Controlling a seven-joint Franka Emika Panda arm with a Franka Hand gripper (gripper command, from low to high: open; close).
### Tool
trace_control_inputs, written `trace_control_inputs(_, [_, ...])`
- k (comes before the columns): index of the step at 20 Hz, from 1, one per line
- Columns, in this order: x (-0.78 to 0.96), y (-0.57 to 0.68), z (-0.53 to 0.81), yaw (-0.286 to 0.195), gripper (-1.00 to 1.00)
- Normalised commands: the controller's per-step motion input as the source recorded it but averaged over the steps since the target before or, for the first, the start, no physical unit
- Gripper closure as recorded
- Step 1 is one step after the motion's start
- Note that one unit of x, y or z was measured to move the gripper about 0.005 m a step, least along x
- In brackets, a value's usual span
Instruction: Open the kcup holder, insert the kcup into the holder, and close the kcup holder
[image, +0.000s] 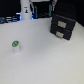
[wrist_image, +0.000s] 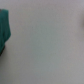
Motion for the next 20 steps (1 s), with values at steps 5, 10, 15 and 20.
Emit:
trace_control_inputs(5, [-0.43, 0.57, 0.07, -0.171, -1.0])
trace_control_inputs(10, [-0.39, 0.61, 0.05, -0.186, -1.0])
trace_control_inputs(15, [-0.34, 0.65, 0.0, -0.192, -1.0])
trace_control_inputs(20, [-0.33, 0.67, 0.0, -0.189, -1.0])
